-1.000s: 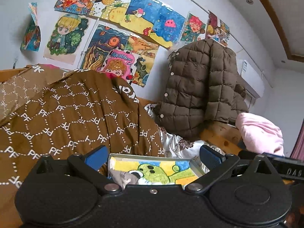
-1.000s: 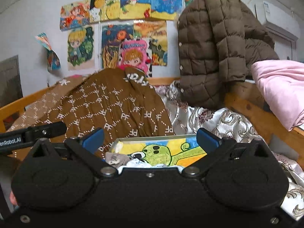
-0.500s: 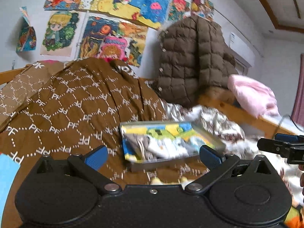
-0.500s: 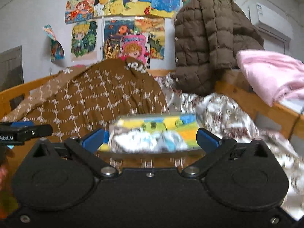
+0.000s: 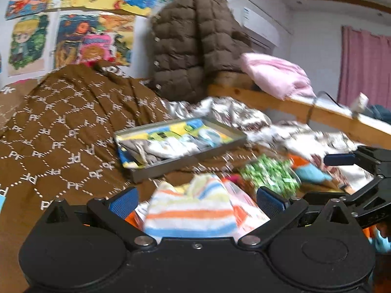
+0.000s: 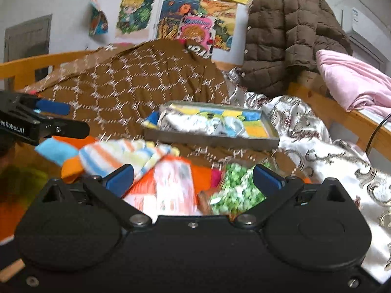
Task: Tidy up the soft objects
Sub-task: 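Move both open grippers down over the pile of soft items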
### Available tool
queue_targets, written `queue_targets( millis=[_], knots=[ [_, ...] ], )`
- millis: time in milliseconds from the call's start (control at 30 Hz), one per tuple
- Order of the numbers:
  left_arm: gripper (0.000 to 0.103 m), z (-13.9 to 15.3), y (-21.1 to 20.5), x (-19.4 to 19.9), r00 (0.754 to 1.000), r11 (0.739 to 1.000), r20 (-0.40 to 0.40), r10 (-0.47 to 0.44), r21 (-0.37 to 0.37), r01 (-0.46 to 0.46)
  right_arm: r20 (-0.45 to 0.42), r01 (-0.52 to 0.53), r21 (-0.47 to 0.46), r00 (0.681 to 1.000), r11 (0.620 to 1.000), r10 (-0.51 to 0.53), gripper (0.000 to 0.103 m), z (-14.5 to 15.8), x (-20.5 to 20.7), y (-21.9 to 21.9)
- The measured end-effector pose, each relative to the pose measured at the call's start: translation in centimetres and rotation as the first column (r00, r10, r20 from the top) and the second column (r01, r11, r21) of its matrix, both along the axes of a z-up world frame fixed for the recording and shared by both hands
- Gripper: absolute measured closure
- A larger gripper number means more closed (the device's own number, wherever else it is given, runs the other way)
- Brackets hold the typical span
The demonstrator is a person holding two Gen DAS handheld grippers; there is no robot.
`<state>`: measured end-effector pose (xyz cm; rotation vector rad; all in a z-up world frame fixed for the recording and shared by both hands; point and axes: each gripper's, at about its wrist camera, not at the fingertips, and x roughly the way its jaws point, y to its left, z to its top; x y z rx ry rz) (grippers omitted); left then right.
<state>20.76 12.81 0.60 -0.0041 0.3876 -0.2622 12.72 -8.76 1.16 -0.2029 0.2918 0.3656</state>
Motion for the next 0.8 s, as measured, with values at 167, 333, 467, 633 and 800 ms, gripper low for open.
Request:
queue_targets(
  millis=[167,333,467,633,800],
  knots=[
    [0.001,-1.0,-1.1,-0.8,0.997,0.996,-0.046,-0.054,0.062,0.057,-0.021,0.009,-0.009,1.0,1.0,-0.01,0.001,-2.3,-2.0,0.7],
    [0.001,-1.8,-1.6,-1.3,0.993,0.993,-0.084,-0.081,0.078,0.087,-0.064,0.012,0.018,0.998,1.0,-0.011,0.001,-3.2,-1.1,0.2],
    [0.001,-2.1,-2.1,-1.5,0.99,0.989,-0.097,-0.102,0.097,0.111,-0.096,0.02,0.032,0.995,0.999,-0.017,0.001,-4.3,-0.8,-0.1],
    [0.001,-2.2,-2.3,-1.3,0.989,0.989,-0.112,-0.101,0.095,0.112,-0.135,0.035,0.055,0.99,0.998,-0.028,0.001,-5.0,1.6,-1.2],
    [0.001,-2.2,-2.5,-1.1,0.987,0.989,-0.126,-0.103,0.095,0.115,-0.143,0.045,0.07,0.989,0.996,-0.035,0.001,-4.9,2.4,-1.3]
  ],
)
